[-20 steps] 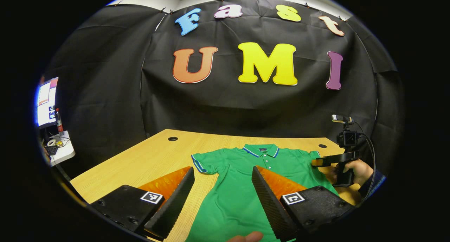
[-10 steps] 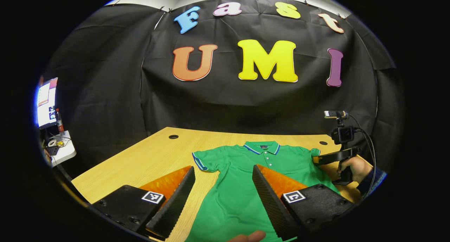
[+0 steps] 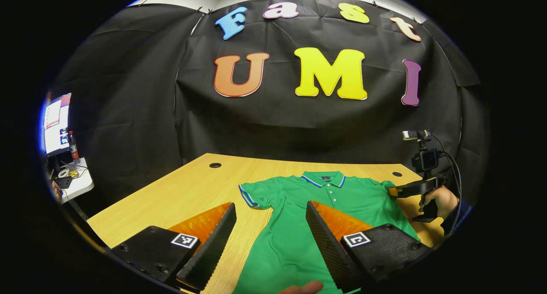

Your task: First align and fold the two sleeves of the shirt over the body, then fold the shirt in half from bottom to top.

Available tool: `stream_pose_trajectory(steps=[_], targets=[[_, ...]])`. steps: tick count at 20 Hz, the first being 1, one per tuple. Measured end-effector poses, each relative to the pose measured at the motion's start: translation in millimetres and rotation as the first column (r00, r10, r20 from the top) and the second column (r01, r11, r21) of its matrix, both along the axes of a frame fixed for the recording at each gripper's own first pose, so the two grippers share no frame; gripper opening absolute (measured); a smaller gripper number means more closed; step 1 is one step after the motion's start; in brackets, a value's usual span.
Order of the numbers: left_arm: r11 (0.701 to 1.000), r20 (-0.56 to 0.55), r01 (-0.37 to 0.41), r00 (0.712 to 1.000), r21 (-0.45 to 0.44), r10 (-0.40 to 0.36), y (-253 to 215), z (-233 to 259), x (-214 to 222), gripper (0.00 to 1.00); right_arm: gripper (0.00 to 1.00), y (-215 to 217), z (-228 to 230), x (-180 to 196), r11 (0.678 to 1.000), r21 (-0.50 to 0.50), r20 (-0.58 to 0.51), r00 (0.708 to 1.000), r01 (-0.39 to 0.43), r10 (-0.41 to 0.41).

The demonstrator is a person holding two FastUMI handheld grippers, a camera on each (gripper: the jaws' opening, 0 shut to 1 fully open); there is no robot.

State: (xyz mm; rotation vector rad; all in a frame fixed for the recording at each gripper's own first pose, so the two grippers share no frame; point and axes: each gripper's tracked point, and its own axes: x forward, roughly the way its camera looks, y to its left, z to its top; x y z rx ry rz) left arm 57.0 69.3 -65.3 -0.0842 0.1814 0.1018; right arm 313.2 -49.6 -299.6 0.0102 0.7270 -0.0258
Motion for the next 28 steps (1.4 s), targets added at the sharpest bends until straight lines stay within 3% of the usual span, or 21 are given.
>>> stream_pose_trajectory(steps=[3,6,7,8,13,15,17,20,21,23,26,28], targets=[[1.000,-0.003,0.003,1.000,-0.004,-0.003,-0.9,-0.2,0.5,1.00,0.05,-8.3,-11.1,-1.6,0.996,0.071,-0.019,0.999,0.046,-0.045],[1.000,-0.011,0.003,1.000,-0.010,-0.003,-1.3,-3.6,2.2,1.00,0.24,-20.0,-15.2,2.1,0.993,0.081,-0.034,0.996,0.089,-0.087],[1.000,-0.012,0.004,1.000,-0.012,-0.004,-1.5,-4.1,2.0,1.00,0.22,-23.7,-14.3,3.4,0.991,0.084,-0.040,0.994,0.103,-0.100],[1.000,-0.014,0.004,1.000,-0.012,-0.004,-1.9,-4.2,2.4,1.00,0.38,-27.2,-13.2,4.3,0.990,0.089,-0.043,0.993,0.112,-0.108],[1.000,-0.021,0.000,1.000,-0.014,0.000,-0.2,-8.6,4.7,1.00,0.37,-69.8,-7.8,11.5,0.971,0.031,-0.016,0.971,0.239,-0.239],[1.000,-0.026,-0.001,1.000,-0.017,0.000,0.1,-10.2,5.1,1.00,0.48,-67.0,-13.2,10.2,0.968,0.066,-0.059,0.970,0.241,-0.237],[1.000,-0.032,-0.001,0.999,-0.019,0.000,-1.8,-11.6,5.5,1.00,0.48,-65.1,-17.4,12.6,0.969,0.083,-0.067,0.972,0.231,-0.226],[1.000,-0.033,-0.001,0.999,-0.013,0.001,-2.6,-11.7,5.4,1.00,0.48,-54.4,-19.3,17.0,0.958,0.179,-0.078,0.974,0.223,-0.212],[1.000,-0.030,0.000,1.000,-0.010,0.000,-2.8,-11.5,4.5,1.00,0.19,-52.8,-19.5,21.6,0.952,0.204,-0.070,0.973,0.230,-0.220],[1.000,-0.027,0.001,1.000,-0.008,-0.001,-2.8,-10.1,4.8,1.00,0.02,-54.0,-19.5,22.5,0.957,0.192,-0.086,0.975,0.219,-0.206],[1.000,-0.023,-0.003,1.000,0.001,0.003,-0.2,-9.7,5.0,1.00,0.00,-51.5,0.9,24.8,0.986,0.090,-0.026,0.990,0.142,-0.140],[1.000,-0.019,-0.006,1.000,0.007,0.006,1.6,-8.3,3.8,1.00,0.00,-43.0,22.5,28.6,0.998,-0.029,0.051,0.997,0.060,-0.058]])
